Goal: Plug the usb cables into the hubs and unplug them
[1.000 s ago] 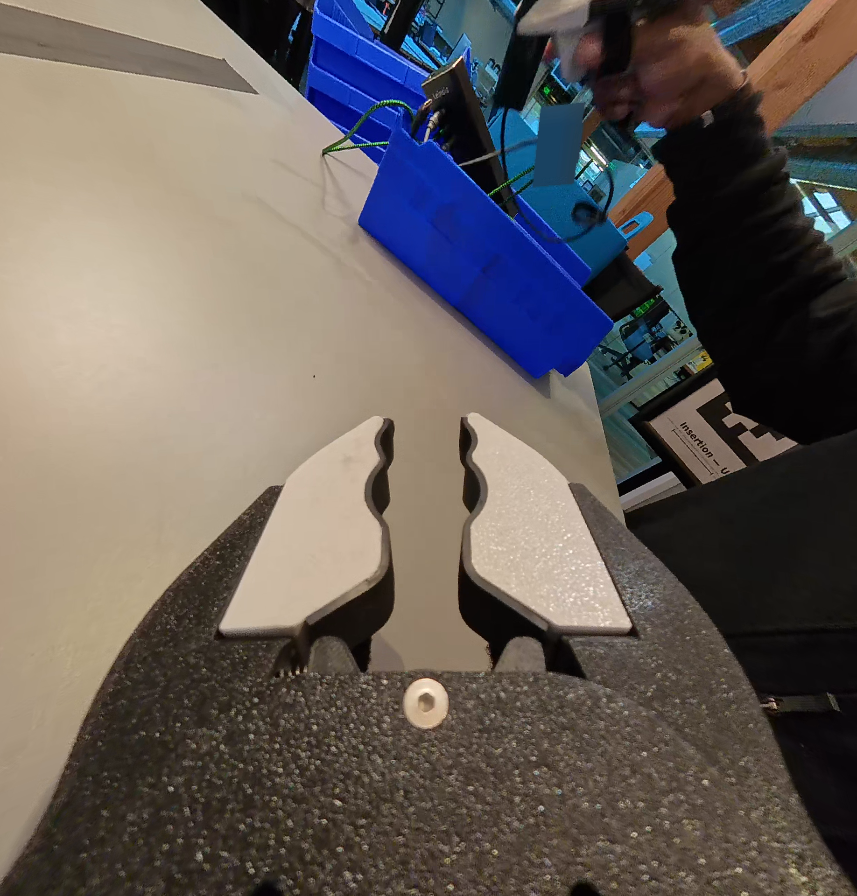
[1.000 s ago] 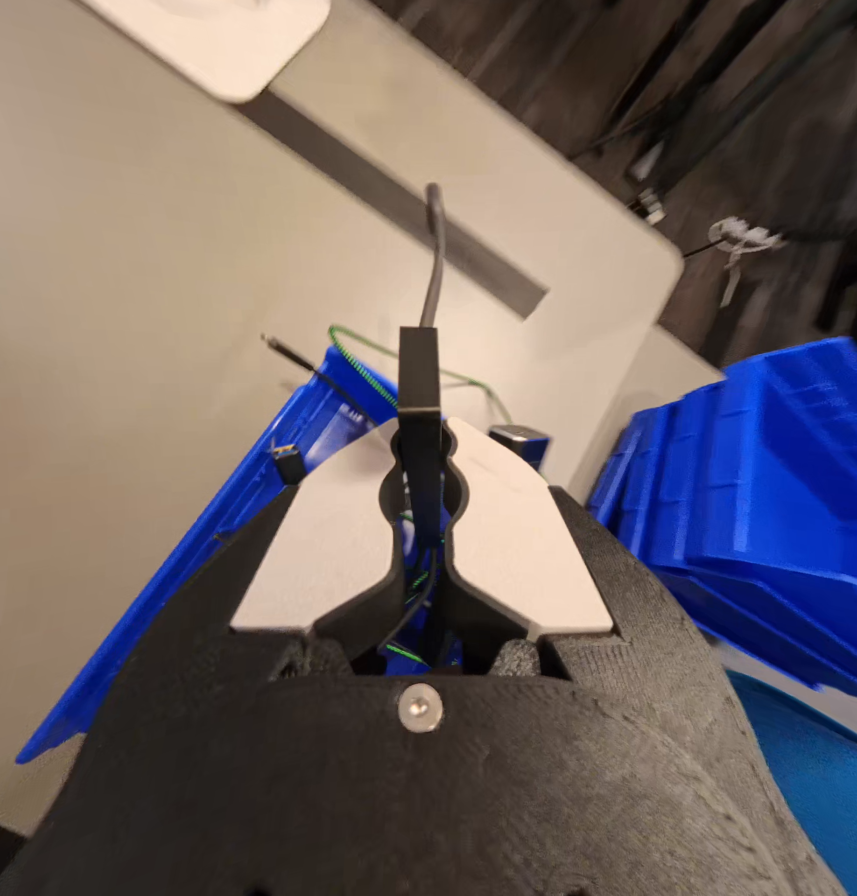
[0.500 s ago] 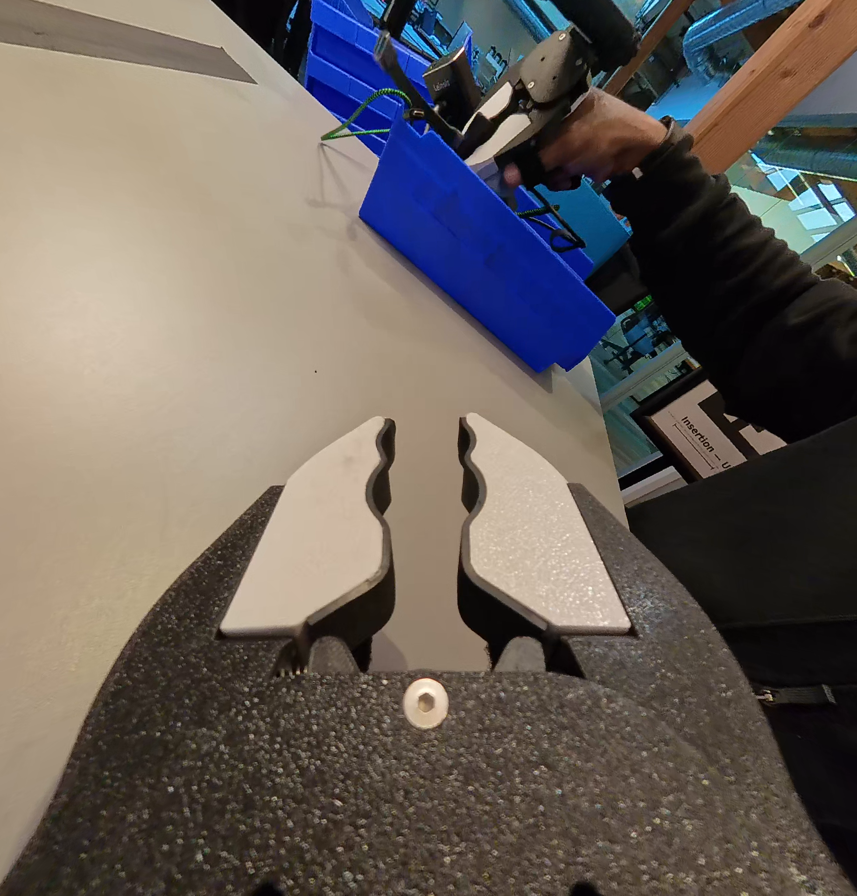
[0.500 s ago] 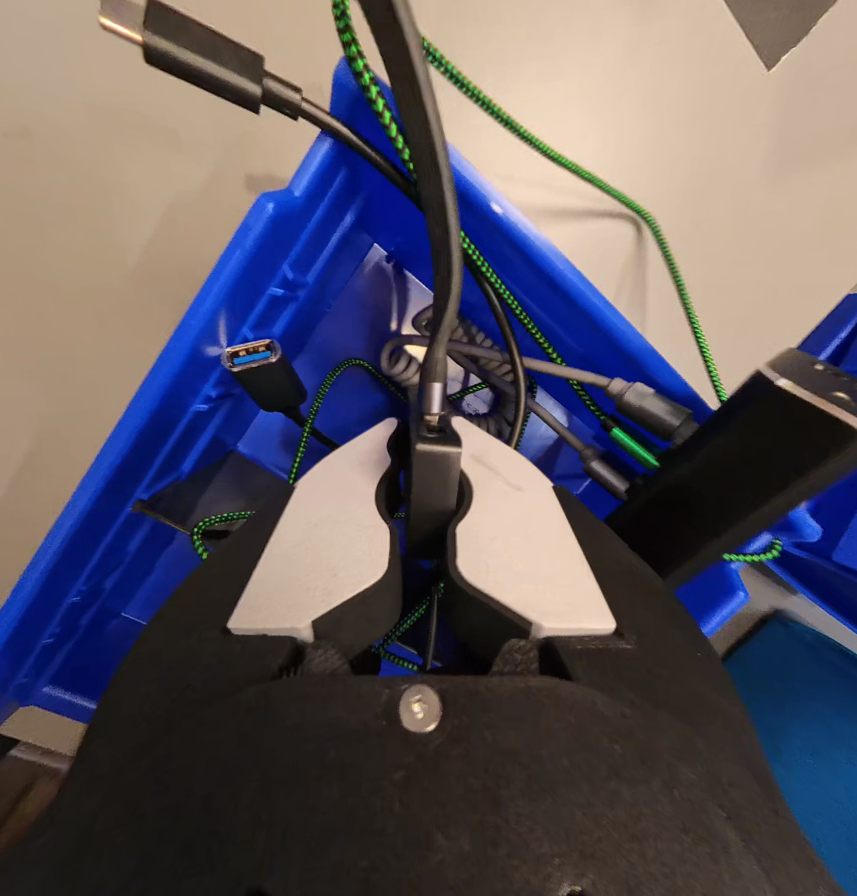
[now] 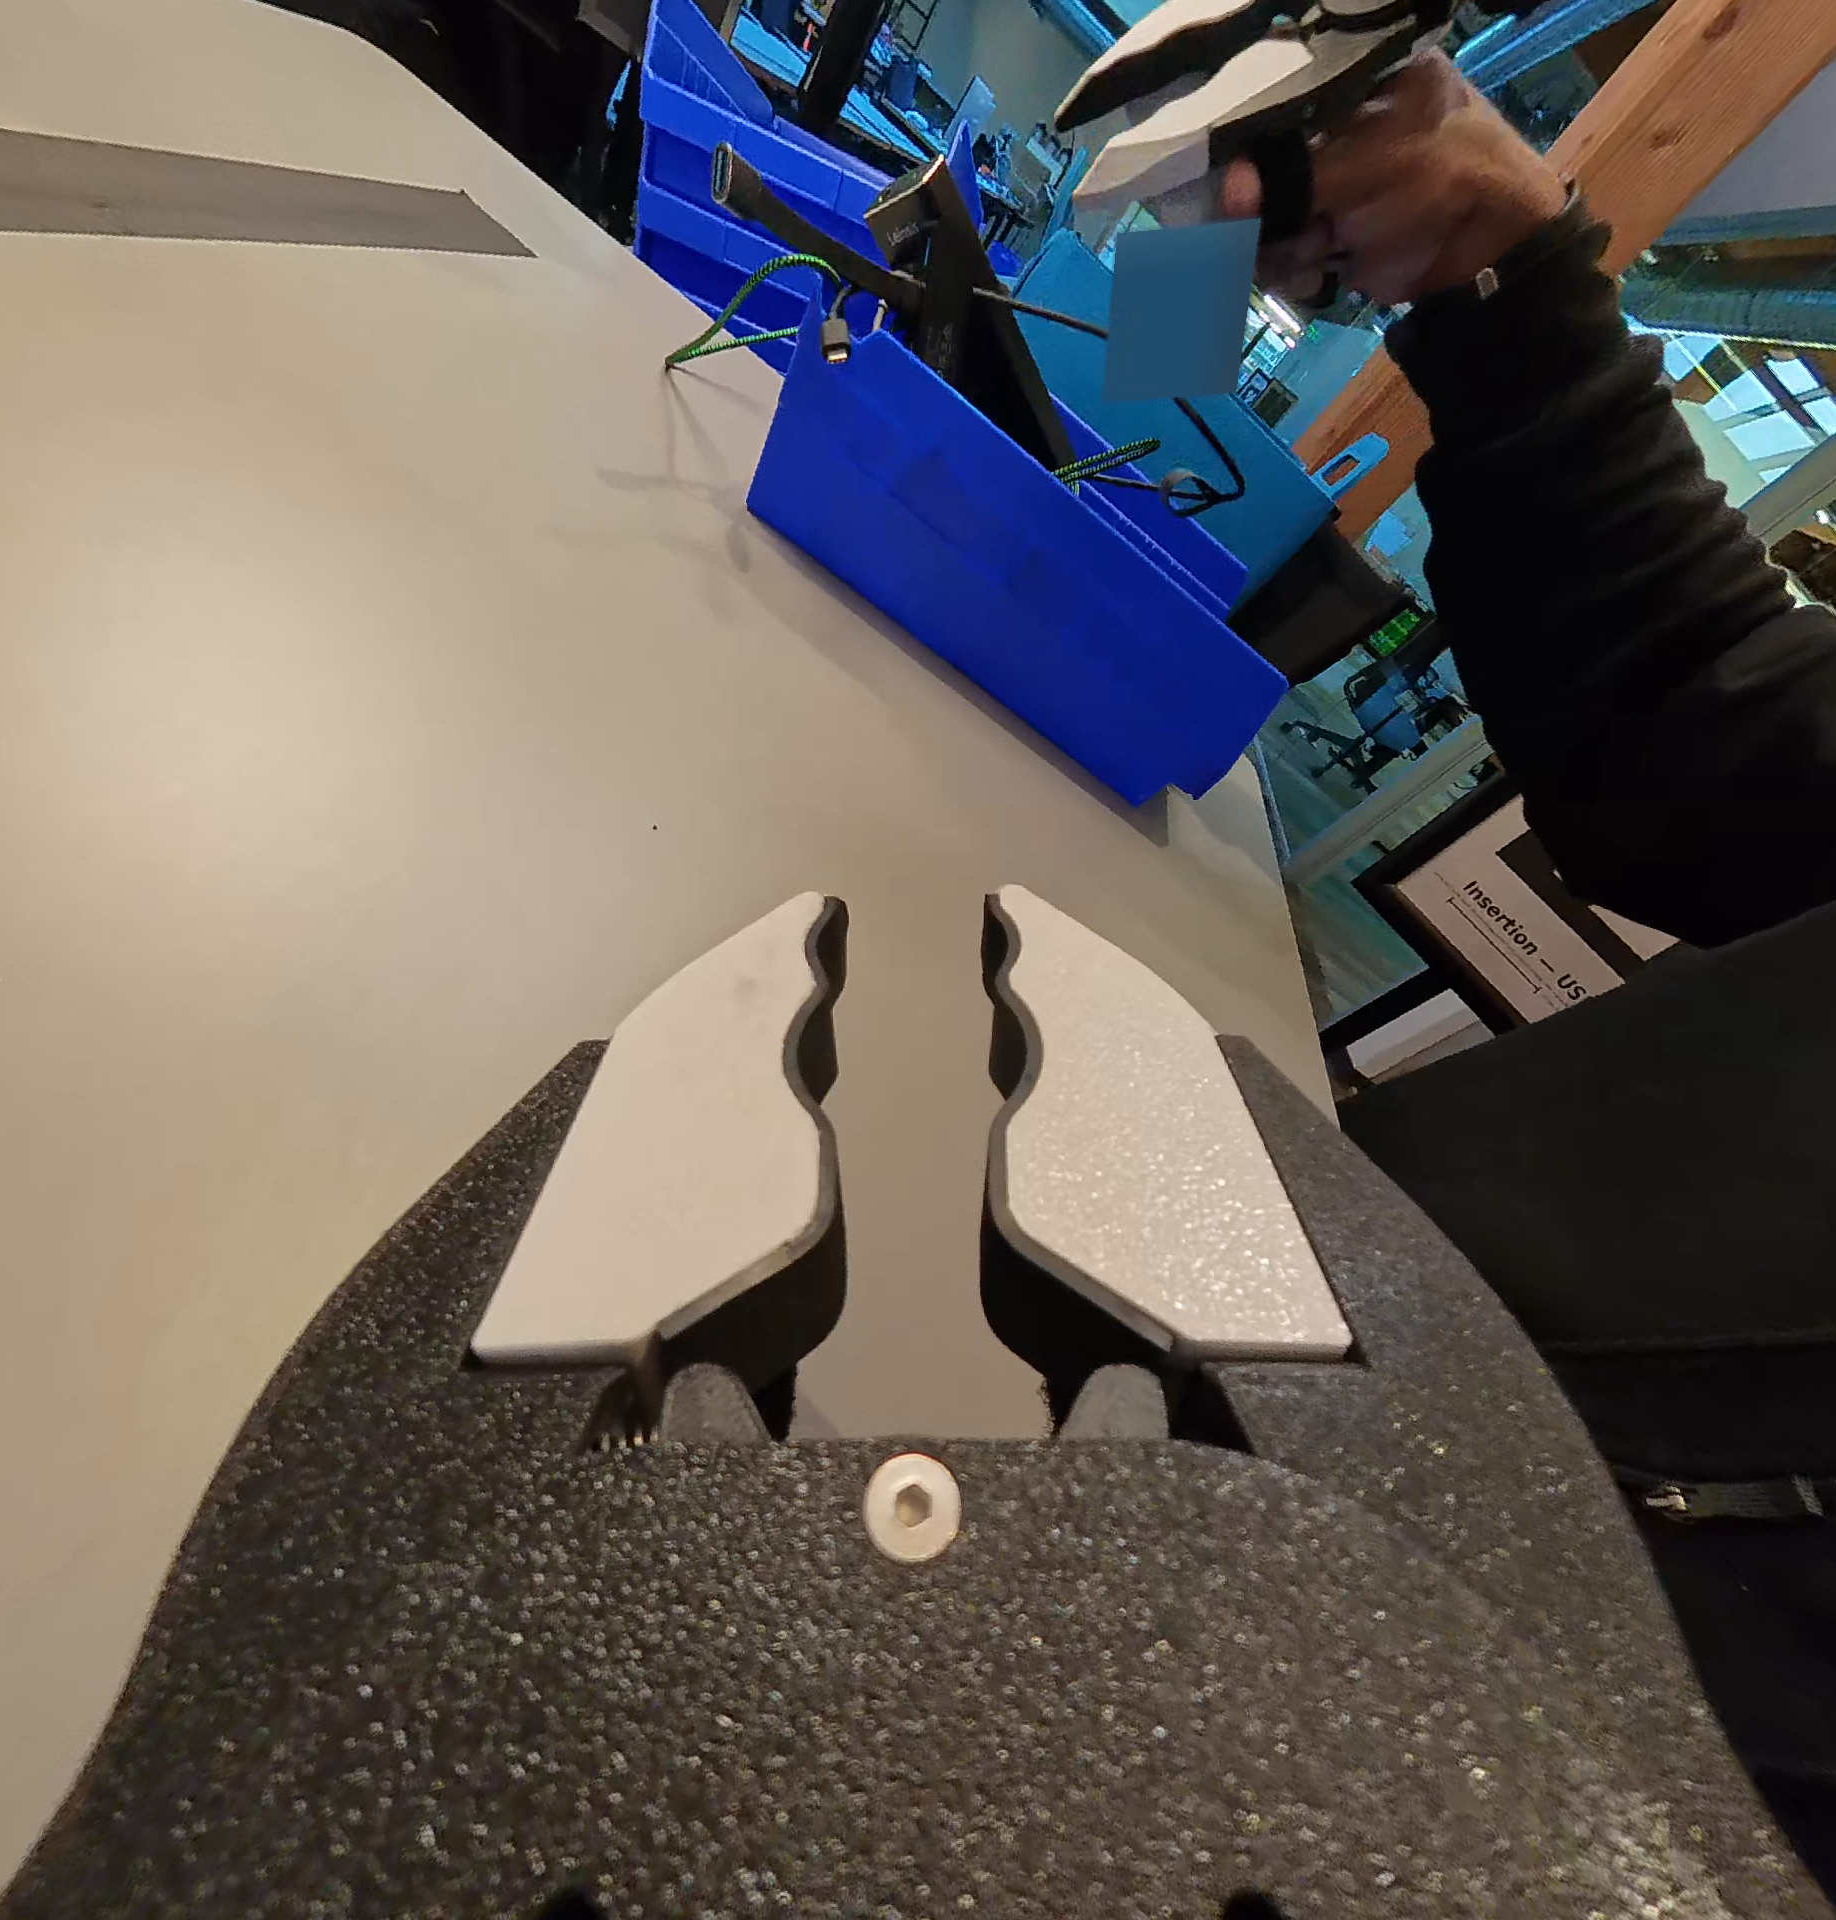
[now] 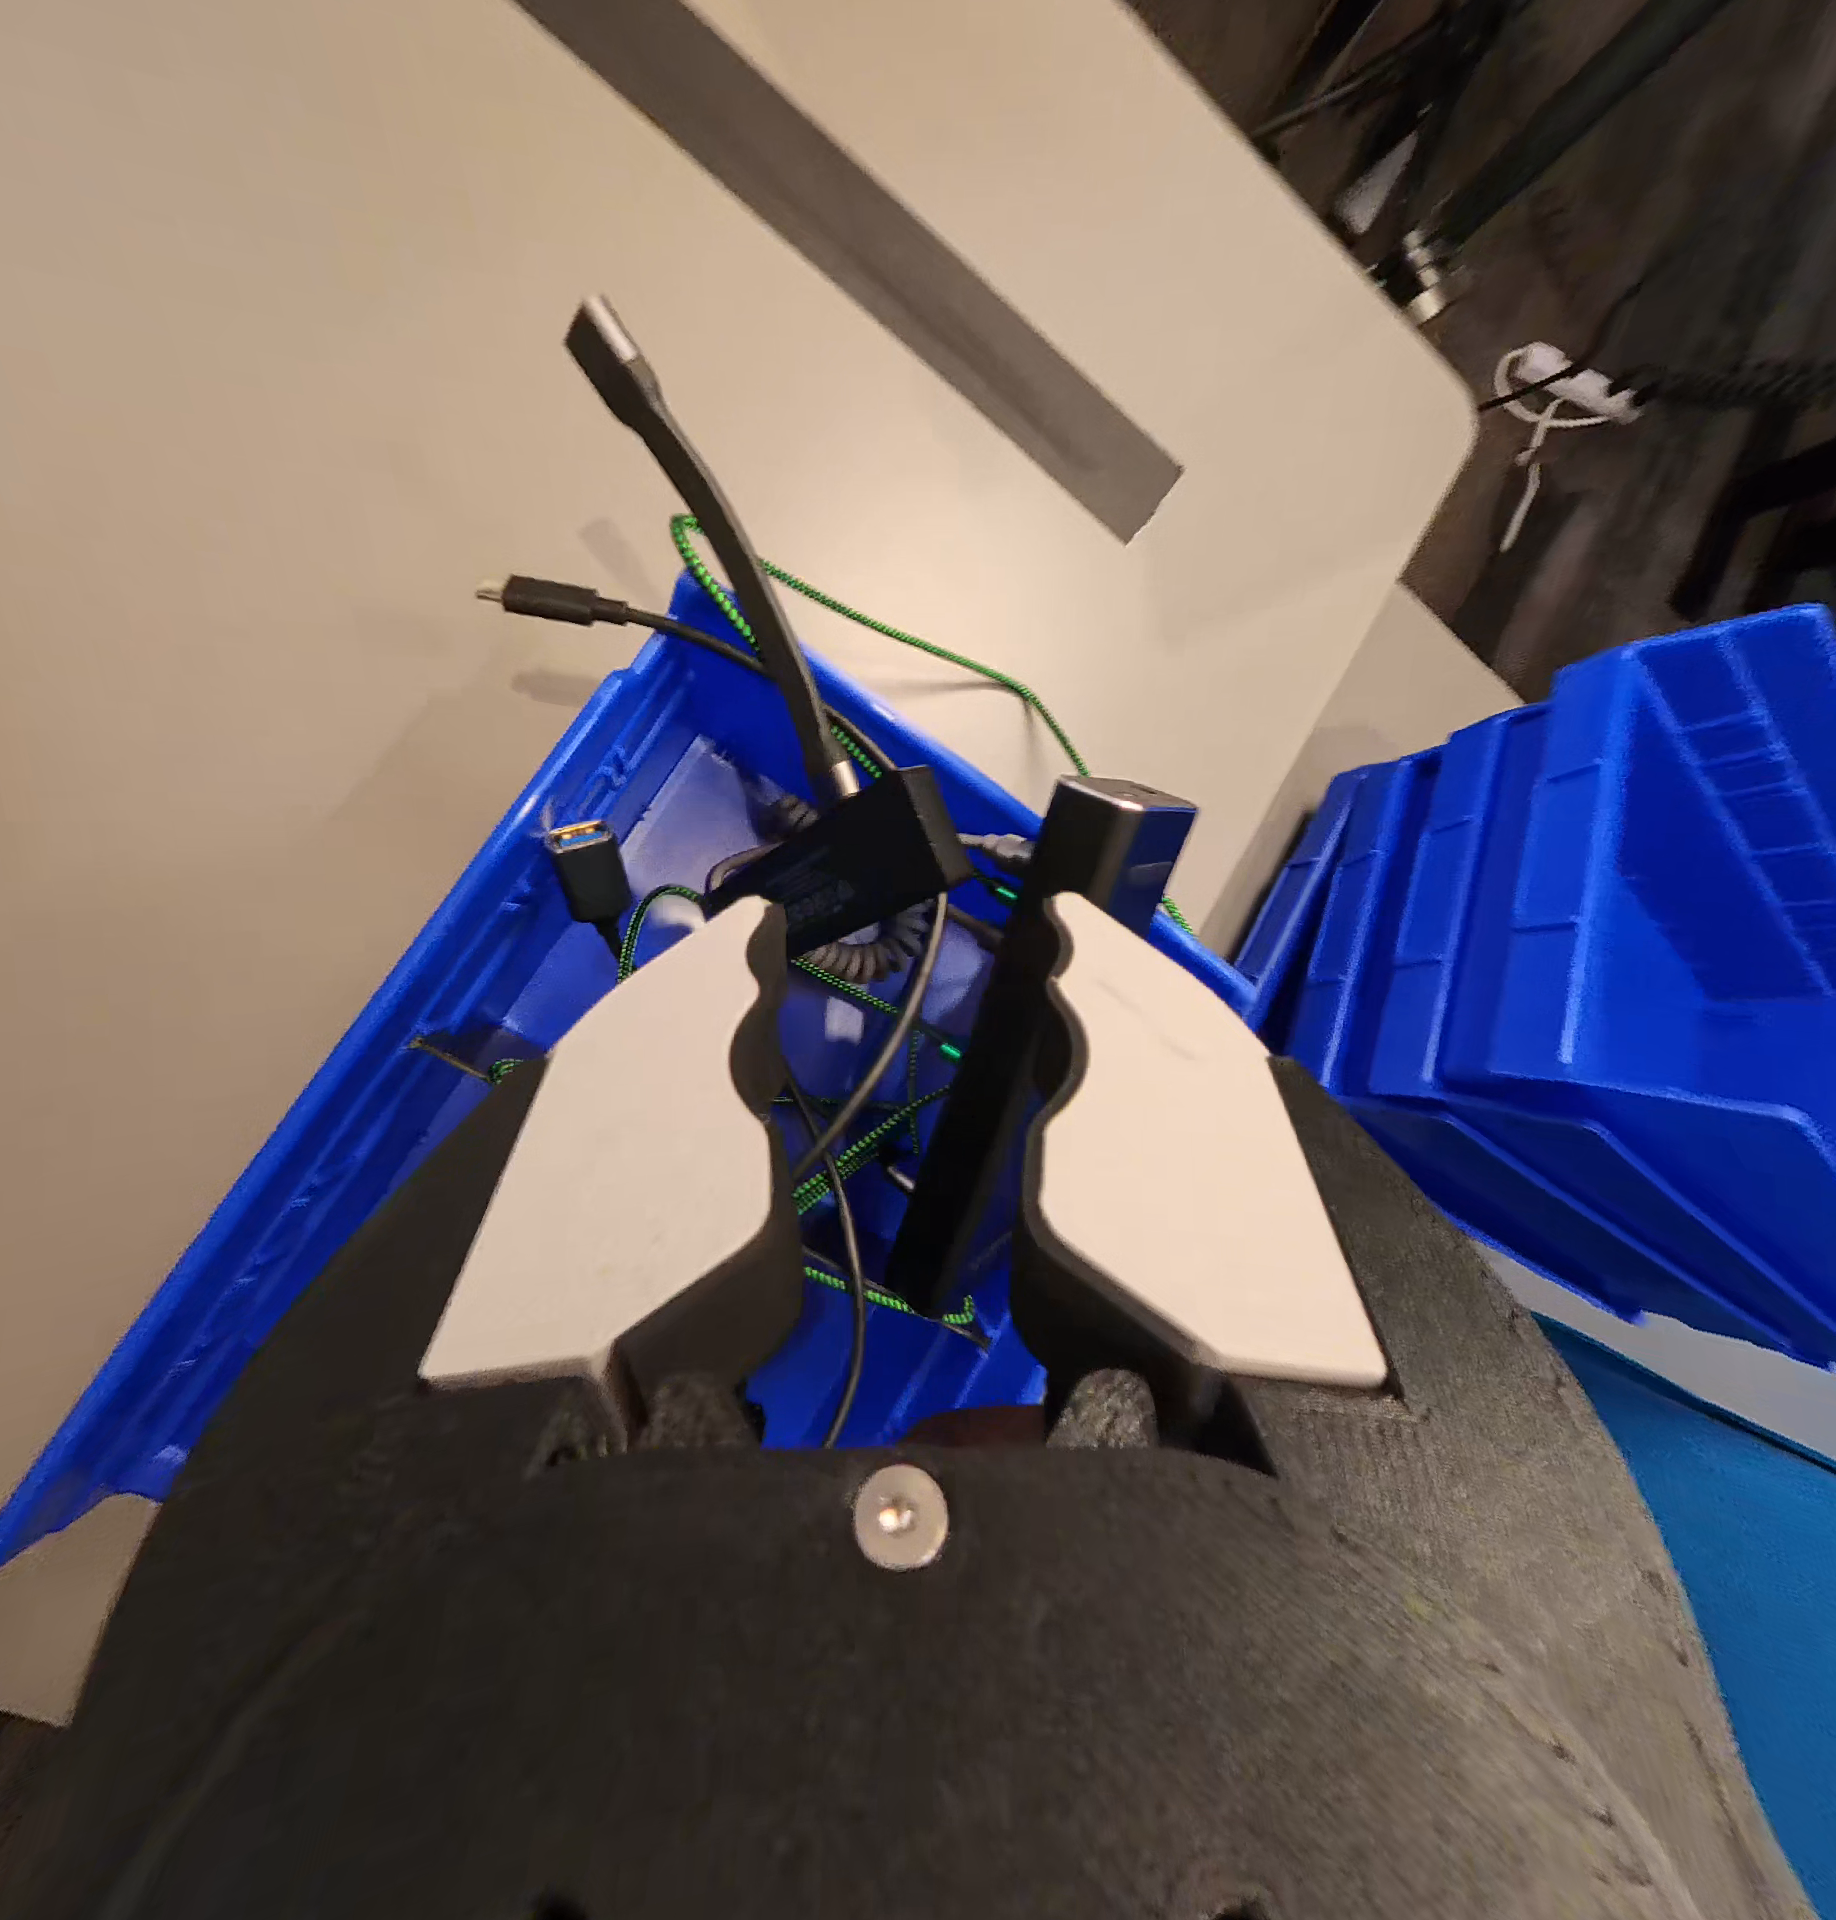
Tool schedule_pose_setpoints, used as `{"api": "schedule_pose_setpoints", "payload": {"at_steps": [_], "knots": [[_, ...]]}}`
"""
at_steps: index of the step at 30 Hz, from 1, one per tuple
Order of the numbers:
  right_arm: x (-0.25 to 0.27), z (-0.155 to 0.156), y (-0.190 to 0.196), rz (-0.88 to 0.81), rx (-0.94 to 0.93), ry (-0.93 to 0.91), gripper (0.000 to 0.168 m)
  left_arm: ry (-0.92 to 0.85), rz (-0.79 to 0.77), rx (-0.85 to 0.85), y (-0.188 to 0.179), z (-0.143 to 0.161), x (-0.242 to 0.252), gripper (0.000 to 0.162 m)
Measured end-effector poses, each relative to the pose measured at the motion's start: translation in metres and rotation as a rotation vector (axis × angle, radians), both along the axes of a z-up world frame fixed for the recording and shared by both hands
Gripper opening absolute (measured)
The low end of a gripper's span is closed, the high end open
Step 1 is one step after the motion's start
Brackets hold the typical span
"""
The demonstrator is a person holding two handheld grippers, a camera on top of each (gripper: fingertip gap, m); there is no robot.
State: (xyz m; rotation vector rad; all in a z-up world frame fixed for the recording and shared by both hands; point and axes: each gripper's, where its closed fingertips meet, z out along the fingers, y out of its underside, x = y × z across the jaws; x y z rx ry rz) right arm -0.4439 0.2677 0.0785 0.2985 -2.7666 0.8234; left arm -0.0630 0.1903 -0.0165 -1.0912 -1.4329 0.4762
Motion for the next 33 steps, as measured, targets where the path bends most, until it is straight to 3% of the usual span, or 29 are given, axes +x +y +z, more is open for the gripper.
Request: {"api": "schedule_pose_setpoints", "payload": {"at_steps": [6,10,14,19,25,28,33], "knots": [[0.032,0.023,0.023,-0.027,-0.096,-0.016,0.044,0.021,0.044,-0.056,-0.006,0.010,0.013,0.025],[0.089,-0.001,0.052,-0.011,-0.150,-0.089,0.045,0.009,0.112,-0.162,-0.013,0.007,0.029,0.027],[0.135,-0.034,0.088,-0.042,-0.268,-0.190,0.048,-0.007,0.259,-0.248,-0.021,-0.002,0.058,0.041],[0.148,-0.069,0.126,-0.165,-0.381,-0.226,0.068,-0.022,0.548,-0.397,-0.031,0.003,0.128,0.061],[0.155,-0.097,0.130,-0.231,-0.439,-0.261,0.080,-0.158,0.811,-0.646,-0.037,0.031,0.213,0.078],[0.148,-0.106,0.131,-0.280,-0.442,-0.198,0.073,-0.278,0.988,-0.691,-0.053,0.046,0.256,0.087],[0.149,-0.107,0.136,-0.312,-0.498,-0.233,0.053,-0.560,1.206,-0.654,-0.073,0.042,0.338,0.092]]}}
